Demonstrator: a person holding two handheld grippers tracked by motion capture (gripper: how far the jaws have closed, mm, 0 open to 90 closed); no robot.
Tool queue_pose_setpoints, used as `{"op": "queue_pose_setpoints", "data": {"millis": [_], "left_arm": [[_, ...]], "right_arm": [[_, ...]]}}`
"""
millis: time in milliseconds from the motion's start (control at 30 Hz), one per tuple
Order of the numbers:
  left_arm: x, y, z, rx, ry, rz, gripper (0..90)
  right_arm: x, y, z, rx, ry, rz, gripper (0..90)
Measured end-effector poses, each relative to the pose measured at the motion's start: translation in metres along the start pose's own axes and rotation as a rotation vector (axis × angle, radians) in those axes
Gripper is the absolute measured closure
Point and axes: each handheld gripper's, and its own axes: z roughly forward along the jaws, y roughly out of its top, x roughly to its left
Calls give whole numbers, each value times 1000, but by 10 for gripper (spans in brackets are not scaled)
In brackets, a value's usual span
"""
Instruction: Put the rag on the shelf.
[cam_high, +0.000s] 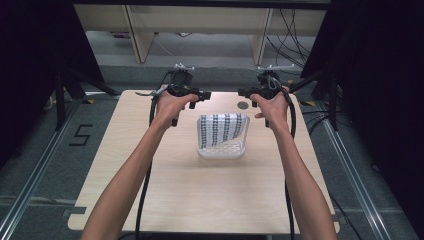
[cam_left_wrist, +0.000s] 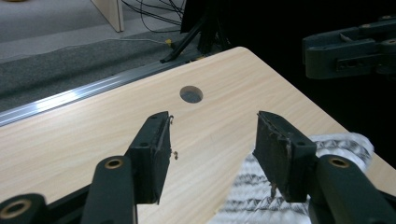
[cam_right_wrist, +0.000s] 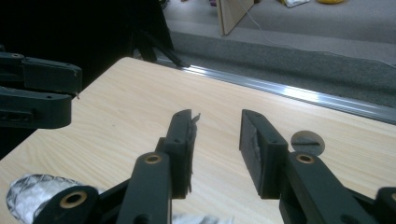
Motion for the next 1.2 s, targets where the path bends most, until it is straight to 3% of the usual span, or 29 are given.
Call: {"op": "queue_pose_setpoints", "data": {"millis": [33,133,333,633,667,767,933,967,1200], "left_arm": [[0,-1,-2,1,0,3,443],[0,-3,-5,3,-5,0,425],[-2,-10,-18,15,-47,-6,414],[-6,-18,-30,-3,-50,2,381],[-7,-19,-30,-10,-48,-5,380],[-8,-21,-34,-3,-49,16,376],[-12,-27,-38,-6,-46,16,342],[-11,-28,-40,5,-45,40,342],[-16,-36,-48,-17,-59,33,316]], "right_arm": [[-1,0,0,-3,8,-21,649],[3,-1,-4,2,12,-7,640],[12,-2,-11,8,16,-49,591],[15,-7,-19,4,34,-77,543],[17,-8,-22,5,36,-57,537],[18,-10,-26,-3,43,-63,516],[21,-14,-35,-12,52,-84,483],[22,-15,-36,-20,54,-86,480],[30,-24,-46,-26,82,-126,458]]}}
